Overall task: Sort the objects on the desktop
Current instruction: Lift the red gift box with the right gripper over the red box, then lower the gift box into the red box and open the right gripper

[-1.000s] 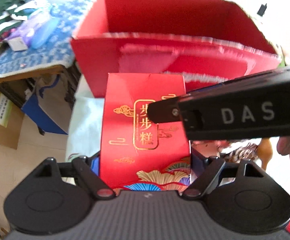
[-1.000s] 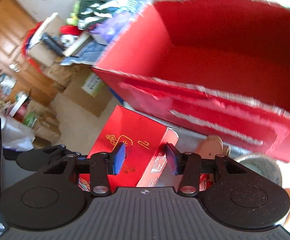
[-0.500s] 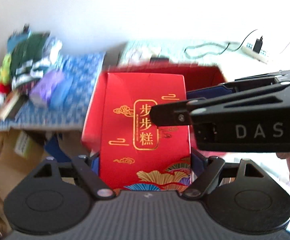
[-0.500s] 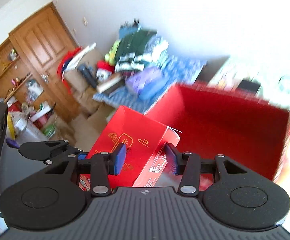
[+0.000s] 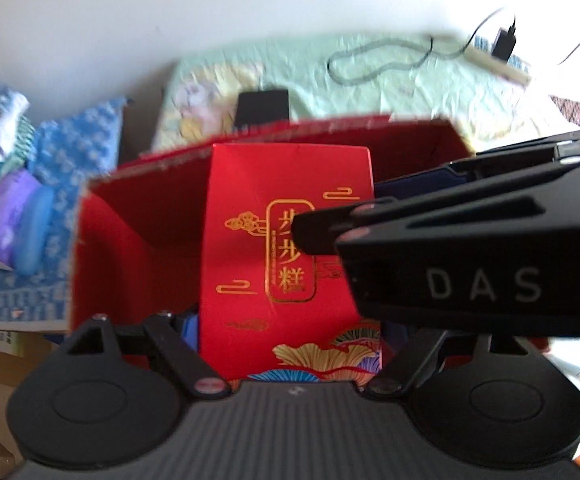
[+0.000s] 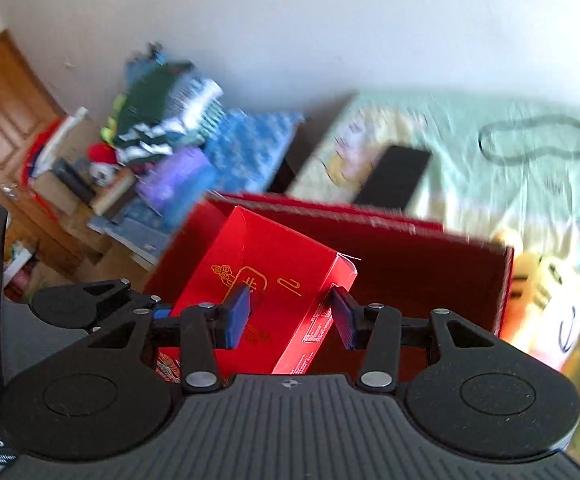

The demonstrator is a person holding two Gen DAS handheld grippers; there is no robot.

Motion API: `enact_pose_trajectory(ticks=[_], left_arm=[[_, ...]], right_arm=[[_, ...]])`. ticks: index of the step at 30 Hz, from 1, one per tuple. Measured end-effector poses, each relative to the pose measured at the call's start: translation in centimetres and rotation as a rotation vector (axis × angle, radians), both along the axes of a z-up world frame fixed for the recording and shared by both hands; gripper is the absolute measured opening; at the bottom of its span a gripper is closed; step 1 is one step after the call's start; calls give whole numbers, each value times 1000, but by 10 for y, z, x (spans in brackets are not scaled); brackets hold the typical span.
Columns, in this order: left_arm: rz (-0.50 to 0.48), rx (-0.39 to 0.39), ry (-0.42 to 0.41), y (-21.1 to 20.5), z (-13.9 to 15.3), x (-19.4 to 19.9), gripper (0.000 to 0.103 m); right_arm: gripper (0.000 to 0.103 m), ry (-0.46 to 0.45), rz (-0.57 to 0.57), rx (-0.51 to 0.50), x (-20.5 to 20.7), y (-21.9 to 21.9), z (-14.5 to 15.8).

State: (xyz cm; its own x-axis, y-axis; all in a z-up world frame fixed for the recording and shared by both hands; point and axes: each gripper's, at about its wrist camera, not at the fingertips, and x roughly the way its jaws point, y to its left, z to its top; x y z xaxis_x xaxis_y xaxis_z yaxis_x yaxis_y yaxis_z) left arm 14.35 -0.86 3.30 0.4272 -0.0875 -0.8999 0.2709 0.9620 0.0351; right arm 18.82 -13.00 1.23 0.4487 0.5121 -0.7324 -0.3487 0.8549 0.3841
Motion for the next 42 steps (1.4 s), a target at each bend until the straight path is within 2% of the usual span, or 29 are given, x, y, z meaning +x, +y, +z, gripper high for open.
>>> enact_pose_trajectory(ticks=[6,9,14,16,20,23,25,34,42], left_arm=[[1,-1,156,17,-47,29,83],[10,-7,223,25,-60,34,84],[-8,1,225,30,-57,29,85],[-11,-12,216,35,-51,25,86],[-23,-41,159,50,-28,12,88],[-46,-91,138,58,-16,0,86],[-69,-113,134,59,-13,-6,79],[-33,-102,179,75,-28,-3,67],[-44,-71,172,71,-31,-4,72]], right_arm=[[48,163,-26,-28,28,20,-43],[48,254,-35,-30,36,23,-61],[48,316,-48,-24,39,22,-68],[44,344,-59,-31,40,22,-71],[42,391,-59,-30,42,22,-76],[41,417,-55,-11,44,25,-76],[38,434,-53,18,47,30,-78],[39,514,-29,104,60,54,-86],[41,504,-18,110,58,51,-83]])
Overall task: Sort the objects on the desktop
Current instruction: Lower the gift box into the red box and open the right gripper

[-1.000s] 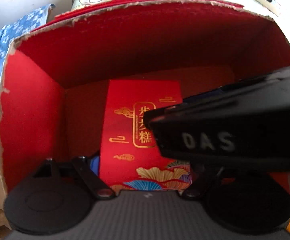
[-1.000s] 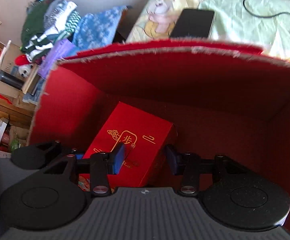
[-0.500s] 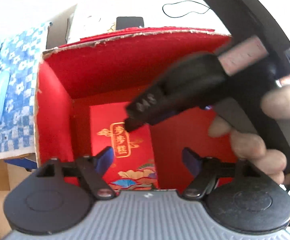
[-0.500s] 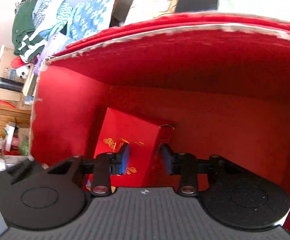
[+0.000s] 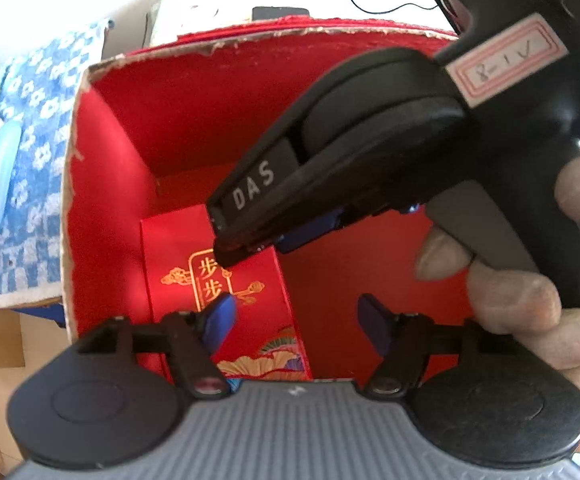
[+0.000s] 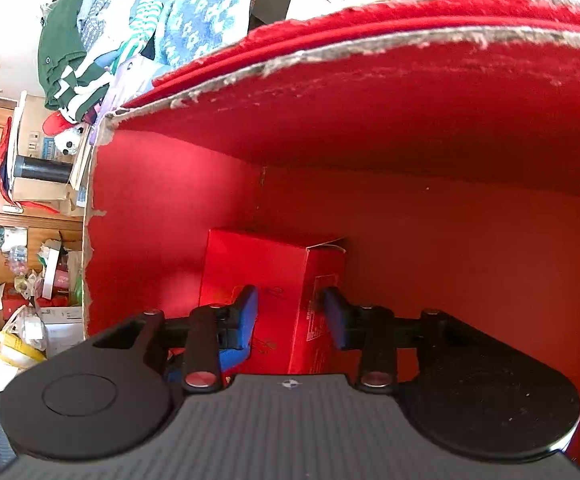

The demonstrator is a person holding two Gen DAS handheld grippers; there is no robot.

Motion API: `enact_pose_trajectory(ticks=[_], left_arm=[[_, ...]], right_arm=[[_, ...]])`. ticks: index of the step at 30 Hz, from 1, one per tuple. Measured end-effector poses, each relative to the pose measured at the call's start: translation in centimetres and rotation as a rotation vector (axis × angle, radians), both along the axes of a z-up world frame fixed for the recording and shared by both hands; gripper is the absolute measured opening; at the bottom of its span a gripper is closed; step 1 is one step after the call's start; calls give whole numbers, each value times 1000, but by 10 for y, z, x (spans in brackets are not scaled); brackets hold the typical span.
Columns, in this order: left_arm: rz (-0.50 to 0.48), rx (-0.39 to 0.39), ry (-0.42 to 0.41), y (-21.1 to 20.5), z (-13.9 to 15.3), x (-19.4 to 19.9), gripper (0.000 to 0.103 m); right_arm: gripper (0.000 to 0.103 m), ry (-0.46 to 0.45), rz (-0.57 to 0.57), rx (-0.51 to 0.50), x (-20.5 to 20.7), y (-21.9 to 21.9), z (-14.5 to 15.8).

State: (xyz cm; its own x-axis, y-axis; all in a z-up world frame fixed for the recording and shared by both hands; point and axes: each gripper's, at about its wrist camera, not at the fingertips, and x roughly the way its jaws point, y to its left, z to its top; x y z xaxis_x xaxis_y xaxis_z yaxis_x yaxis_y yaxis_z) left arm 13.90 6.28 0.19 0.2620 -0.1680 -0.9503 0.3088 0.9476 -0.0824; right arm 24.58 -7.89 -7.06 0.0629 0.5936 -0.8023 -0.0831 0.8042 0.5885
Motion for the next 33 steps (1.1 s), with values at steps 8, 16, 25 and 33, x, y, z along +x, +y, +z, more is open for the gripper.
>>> enact_pose_trajectory(ticks=[8,16,25,33], left_arm=[[20,23,-5,0,2,0,72],[18,74,-32,-4,3,-3,71],[25,83,-43,-16,-9,23,71],[70,141,-47,-24,-6,19,69]], right_arm=[[42,-87,-11,-61,-8,-5,17],[42,-195,-46,-191,-19,-8,25],[45,-235,-103,-186,-16,-9,23],[45,-252,-81,-209,-21,-12,24]])
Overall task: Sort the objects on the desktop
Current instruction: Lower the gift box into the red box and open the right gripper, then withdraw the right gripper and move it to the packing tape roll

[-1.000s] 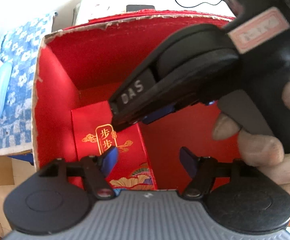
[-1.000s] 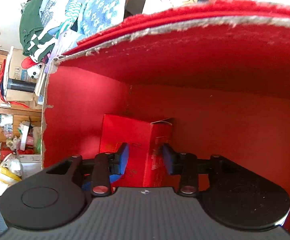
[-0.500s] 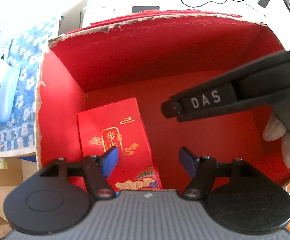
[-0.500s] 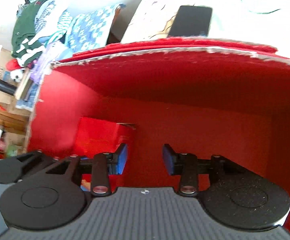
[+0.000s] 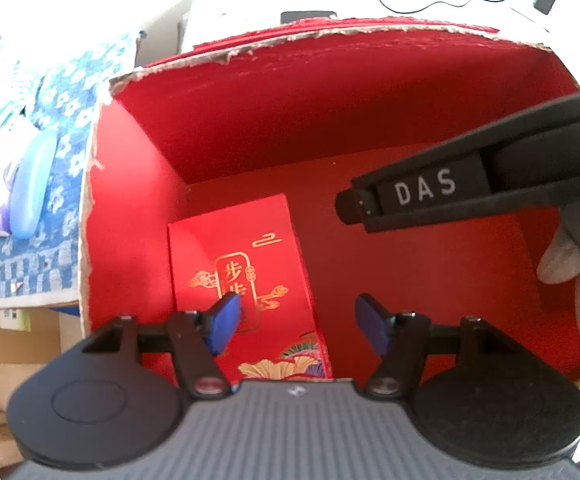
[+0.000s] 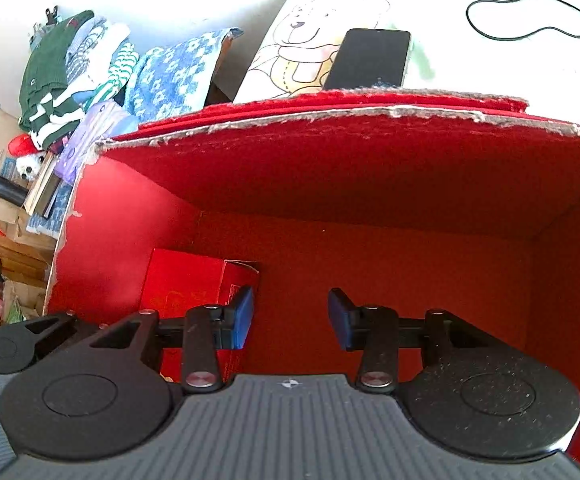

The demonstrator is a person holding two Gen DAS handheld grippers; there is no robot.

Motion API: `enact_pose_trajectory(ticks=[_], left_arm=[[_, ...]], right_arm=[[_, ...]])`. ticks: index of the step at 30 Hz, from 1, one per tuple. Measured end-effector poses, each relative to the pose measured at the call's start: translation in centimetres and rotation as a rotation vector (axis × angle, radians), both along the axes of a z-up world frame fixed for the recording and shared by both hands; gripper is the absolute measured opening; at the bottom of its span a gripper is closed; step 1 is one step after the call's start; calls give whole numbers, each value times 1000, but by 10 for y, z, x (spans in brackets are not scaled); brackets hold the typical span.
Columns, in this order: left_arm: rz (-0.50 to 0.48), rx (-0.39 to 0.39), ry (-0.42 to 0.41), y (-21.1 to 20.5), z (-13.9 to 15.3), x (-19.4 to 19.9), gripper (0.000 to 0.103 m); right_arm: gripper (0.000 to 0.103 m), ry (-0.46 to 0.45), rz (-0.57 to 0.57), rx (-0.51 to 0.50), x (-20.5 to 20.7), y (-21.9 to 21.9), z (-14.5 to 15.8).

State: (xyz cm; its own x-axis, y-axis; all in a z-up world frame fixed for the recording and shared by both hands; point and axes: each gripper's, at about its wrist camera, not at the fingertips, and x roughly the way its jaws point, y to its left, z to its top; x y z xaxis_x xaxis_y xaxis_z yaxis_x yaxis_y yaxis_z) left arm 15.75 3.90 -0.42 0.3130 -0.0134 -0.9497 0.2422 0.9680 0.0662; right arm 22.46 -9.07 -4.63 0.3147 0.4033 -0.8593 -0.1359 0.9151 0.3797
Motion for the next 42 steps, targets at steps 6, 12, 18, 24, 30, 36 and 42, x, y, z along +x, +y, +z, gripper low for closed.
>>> enact_pose_trajectory(ticks=[6,12,18,24,30,36,42], left_arm=[[70,50,-34,-11,6,-8,71],[131,84,-104,-17,27,-28,75],[196,86,-140,-20,50,-51,75],[257,106,-170,-31,60,-70,75],[289,112,-217,-39,63,-90,76],[309,136,-278,-47,83,-116,78],[332,134,-307,-54,93,-139,83]], right_arm=[[45,3,4,17,-1,-4,1],[46,-37,28,10,-18,-12,11],[48,-107,31,42,-36,-28,31],[48,-168,33,73,-56,-39,52],[48,-212,52,78,-80,-43,64],[48,-286,57,80,-102,-48,77],[49,-338,52,114,-124,-58,87]])
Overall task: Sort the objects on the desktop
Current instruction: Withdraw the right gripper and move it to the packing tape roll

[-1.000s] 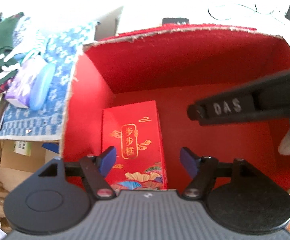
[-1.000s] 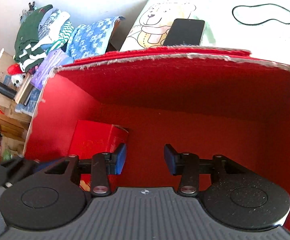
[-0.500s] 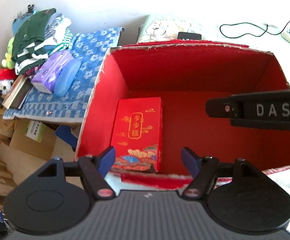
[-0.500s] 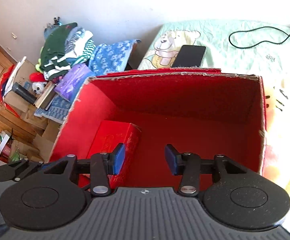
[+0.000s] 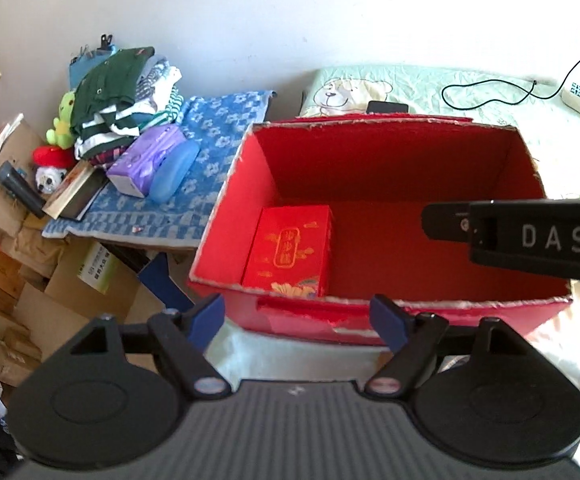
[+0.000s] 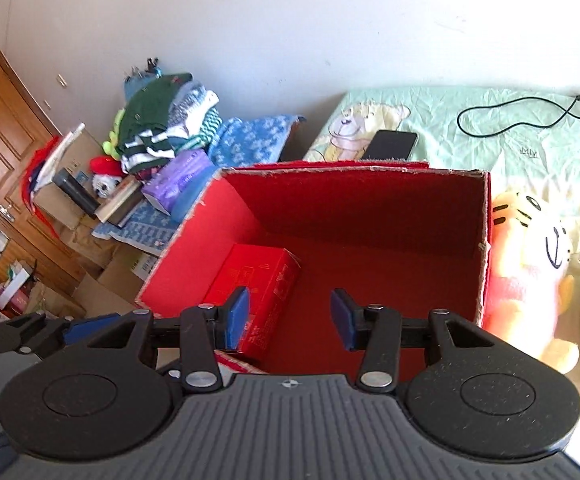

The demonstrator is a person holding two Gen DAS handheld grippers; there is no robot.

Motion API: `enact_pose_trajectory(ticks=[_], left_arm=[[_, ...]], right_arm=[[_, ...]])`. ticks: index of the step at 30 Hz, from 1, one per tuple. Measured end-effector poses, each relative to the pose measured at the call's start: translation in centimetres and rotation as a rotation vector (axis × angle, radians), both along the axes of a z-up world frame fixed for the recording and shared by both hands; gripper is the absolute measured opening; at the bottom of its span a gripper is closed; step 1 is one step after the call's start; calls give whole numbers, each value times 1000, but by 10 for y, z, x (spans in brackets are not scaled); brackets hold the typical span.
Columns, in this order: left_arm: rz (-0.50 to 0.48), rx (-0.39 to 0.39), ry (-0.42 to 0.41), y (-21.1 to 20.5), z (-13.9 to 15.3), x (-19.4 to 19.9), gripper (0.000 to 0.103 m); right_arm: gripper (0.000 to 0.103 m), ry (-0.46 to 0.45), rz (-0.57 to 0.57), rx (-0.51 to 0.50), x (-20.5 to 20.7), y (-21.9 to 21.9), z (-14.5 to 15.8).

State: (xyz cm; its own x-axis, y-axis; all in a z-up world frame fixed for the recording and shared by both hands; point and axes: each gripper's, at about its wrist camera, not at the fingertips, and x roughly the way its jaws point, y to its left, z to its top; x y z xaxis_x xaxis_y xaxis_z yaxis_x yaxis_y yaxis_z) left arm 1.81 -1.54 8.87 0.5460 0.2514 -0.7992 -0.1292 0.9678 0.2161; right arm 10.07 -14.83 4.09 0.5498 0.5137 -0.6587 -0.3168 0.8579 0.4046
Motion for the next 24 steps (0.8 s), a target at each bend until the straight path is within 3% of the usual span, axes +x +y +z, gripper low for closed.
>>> enact_pose_trajectory(ticks=[4,13,18,24], left_arm=[[18,-16,17,-3,-7,-10,83],[40,-48,67,-5,-32,-26,83],[44,-71,98,-7,-45,-32,83],[60,-73,129,-9,-58,-39,85]], right_arm=[[55,-18,6,20,-16,-3,2],[54,-42,12,9,-46,-7,-2],[54,-12,2,8,-55,-14,-13],[45,42,17,9,-68,-18,-28]])
